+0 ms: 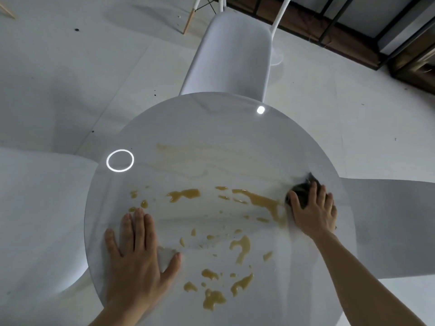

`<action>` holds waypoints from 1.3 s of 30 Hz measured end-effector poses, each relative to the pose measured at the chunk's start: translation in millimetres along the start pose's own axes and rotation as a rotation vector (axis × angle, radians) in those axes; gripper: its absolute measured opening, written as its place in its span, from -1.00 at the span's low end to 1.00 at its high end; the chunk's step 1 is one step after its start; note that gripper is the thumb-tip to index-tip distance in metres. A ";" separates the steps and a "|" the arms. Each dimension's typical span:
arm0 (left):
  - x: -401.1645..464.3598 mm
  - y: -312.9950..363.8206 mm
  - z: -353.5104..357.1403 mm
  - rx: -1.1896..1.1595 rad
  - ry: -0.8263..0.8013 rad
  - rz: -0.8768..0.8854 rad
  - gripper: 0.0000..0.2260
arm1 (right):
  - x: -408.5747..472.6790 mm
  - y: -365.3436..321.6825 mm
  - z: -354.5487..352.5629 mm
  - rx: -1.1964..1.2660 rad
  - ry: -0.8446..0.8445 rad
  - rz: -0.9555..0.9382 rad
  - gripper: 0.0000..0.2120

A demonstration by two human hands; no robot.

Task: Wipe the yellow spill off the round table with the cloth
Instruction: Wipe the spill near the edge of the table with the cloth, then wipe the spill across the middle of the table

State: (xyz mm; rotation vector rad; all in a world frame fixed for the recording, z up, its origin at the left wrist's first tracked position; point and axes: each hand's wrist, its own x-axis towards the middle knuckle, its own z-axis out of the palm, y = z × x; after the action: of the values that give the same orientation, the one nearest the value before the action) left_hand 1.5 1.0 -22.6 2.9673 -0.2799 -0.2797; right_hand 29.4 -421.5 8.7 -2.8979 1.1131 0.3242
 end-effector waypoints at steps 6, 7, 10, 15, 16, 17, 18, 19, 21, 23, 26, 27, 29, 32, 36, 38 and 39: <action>1.2 1.6 -1.4 -0.017 0.023 -0.008 -0.05 | 28.6 -24.0 -1.8 0.025 -0.001 0.084 -0.13; 1.5 1.8 -1.2 -0.016 0.029 -0.008 -0.05 | 36.8 -31.8 -3.0 0.020 0.005 0.064 -0.14; 0.5 0.7 1.8 0.004 0.048 0.006 -0.07 | 58.8 -62.5 -9.0 0.010 0.012 -0.017 -0.15; -1.5 -0.1 5.4 0.041 0.079 0.027 -0.02 | 81.0 -147.3 -19.1 -0.004 0.005 -0.234 -0.14; -1.7 0.0 5.1 0.046 0.080 0.025 -0.02 | 81.2 -168.7 -20.0 -0.006 0.007 -0.287 -0.14; -1.8 0.5 4.6 0.048 0.077 0.021 -0.02 | 79.5 -190.6 -20.6 -0.011 0.008 -0.344 -0.14; -1.6 0.7 3.5 0.052 0.073 0.018 -0.01 | 76.2 -213.7 -20.9 -0.018 0.007 -0.403 -0.14; -1.5 1.2 2.1 0.054 0.069 0.015 -0.01 | 71.0 -236.0 -20.9 -0.026 0.005 -0.465 -0.14; -2.1 1.9 0.8 0.050 0.076 0.009 -0.01 | 55.5 -276.6 -20.5 -0.039 -0.005 -0.587 -0.13; -2.6 3.0 0.1 0.046 0.081 0.006 0.00 | 37.1 -309.2 -19.4 -0.052 -0.013 -0.692 -0.11; -2.5 2.8 -0.5 0.032 0.062 0.012 -0.01 | 8.4 -342.6 -15.8 -0.077 -0.027 -0.813 -0.13; -2.6 2.3 -1.0 0.027 0.053 0.012 -0.01 | -1.0 -350.6 -14.5 -0.085 -0.034 -0.846 -0.14; -3.3 2.6 -2.8 0.024 0.034 0.010 -0.02 | -19.5 -362.4 -12.1 -0.097 -0.052 -0.905 -0.15; -4.3 3.3 -6.4 0.024 0.019 0.005 -0.03 | -46.9 -373.7 -9.2 -0.109 -0.087 -0.995 -0.15; -5.4 4.7 -11.8 0.020 0.006 0.006 -0.04 | -86.4 -378.6 -3.5 -0.088 -0.142 -1.123 -0.20; -5.5 5.9 -15.0 0.022 -0.003 0.004 -0.04 | -105.5 -374.9 0.5 -0.074 -0.158 -1.204 -0.27; -5.3 6.1 -16.5 0.025 -0.011 0.003 -0.04 | -113.5 -370.9 2.9 -0.071 -0.161 -1.241 -0.32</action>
State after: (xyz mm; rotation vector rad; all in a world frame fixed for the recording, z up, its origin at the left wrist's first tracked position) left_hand -1.4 -1.8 -4.7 2.9910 -0.2913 -0.2947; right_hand 193.1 -69.8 8.2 -2.8724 -0.7679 0.4827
